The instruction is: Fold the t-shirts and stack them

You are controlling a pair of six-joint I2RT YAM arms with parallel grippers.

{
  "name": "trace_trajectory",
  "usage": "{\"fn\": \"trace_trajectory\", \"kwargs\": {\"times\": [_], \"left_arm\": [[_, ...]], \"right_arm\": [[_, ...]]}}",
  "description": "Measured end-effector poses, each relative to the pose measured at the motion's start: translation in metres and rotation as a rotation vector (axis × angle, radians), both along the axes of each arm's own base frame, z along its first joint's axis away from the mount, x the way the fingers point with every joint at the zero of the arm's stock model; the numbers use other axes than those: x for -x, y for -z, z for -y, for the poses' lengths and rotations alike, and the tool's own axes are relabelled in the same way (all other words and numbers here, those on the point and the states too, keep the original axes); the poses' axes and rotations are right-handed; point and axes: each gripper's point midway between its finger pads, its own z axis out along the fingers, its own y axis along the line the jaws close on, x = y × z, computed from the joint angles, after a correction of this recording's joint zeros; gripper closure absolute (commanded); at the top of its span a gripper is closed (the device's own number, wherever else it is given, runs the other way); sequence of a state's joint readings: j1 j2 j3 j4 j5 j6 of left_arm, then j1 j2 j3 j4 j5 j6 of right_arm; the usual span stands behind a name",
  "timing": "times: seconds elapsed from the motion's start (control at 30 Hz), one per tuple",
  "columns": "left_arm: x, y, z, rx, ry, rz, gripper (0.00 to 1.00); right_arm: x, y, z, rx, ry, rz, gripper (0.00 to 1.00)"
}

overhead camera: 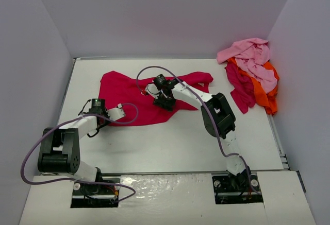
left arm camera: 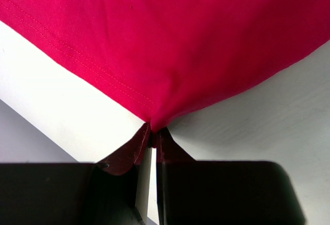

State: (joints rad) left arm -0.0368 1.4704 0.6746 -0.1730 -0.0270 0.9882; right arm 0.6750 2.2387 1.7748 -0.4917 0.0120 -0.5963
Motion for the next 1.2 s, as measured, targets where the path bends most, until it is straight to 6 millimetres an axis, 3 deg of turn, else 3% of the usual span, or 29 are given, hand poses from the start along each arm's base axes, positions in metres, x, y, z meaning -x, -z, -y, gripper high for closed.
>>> {"fn": "trace_trajectory", "kwargs": {"times": [1.2], "left_arm": [[-0.001,-0.001,-0.004,-0.003,-0.006,0.005,1.0]], "right_arm": [[-0.008,-0.01,0.008,0.009,0.028,0.035,0.5]]}}
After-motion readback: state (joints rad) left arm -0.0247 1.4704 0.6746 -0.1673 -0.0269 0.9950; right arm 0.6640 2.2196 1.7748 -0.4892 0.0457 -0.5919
